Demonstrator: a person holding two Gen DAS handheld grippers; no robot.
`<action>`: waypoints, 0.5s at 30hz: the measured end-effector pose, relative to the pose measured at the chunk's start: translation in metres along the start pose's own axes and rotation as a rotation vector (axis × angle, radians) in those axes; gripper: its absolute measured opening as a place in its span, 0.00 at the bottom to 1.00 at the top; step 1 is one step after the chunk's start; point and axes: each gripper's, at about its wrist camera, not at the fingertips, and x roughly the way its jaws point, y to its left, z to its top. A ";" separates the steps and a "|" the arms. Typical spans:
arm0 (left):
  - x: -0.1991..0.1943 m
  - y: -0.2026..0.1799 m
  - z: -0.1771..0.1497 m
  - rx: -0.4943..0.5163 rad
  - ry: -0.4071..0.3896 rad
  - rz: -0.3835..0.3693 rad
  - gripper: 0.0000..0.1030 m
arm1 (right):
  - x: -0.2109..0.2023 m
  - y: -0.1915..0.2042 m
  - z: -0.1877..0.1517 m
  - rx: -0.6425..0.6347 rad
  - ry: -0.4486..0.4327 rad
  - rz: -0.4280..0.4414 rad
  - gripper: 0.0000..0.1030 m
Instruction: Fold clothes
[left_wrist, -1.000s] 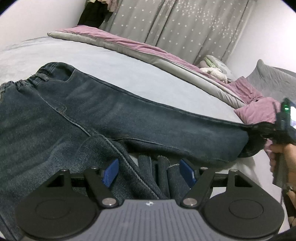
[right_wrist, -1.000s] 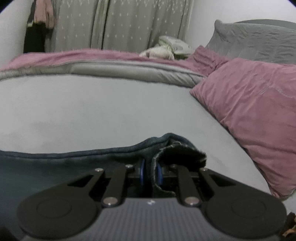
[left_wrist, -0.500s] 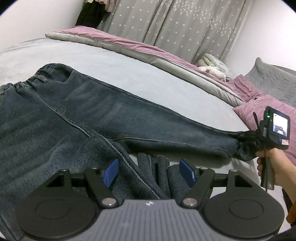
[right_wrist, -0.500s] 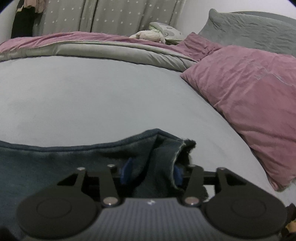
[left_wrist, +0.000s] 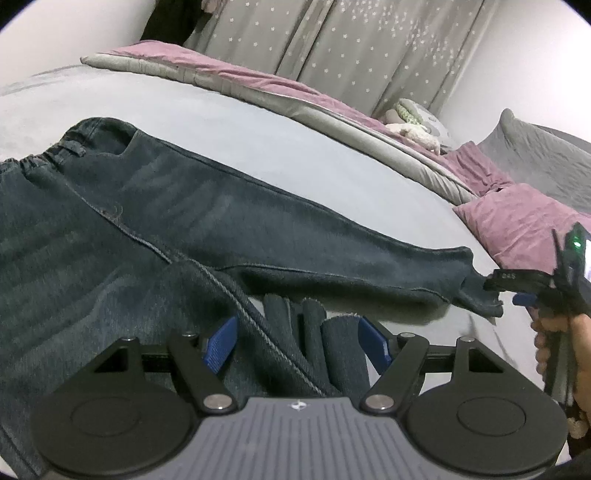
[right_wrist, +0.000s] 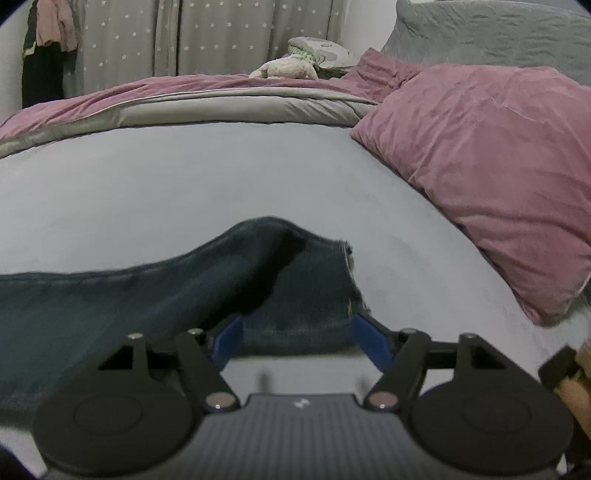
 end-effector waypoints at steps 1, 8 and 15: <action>0.000 0.001 0.000 0.000 0.006 -0.001 0.69 | -0.005 -0.001 -0.004 0.000 0.002 0.005 0.70; 0.000 0.002 -0.002 0.011 0.051 -0.010 0.69 | -0.035 -0.010 -0.031 0.050 0.019 0.058 0.72; 0.001 0.002 -0.003 0.035 0.092 -0.018 0.81 | -0.064 -0.014 -0.068 0.135 0.063 0.141 0.74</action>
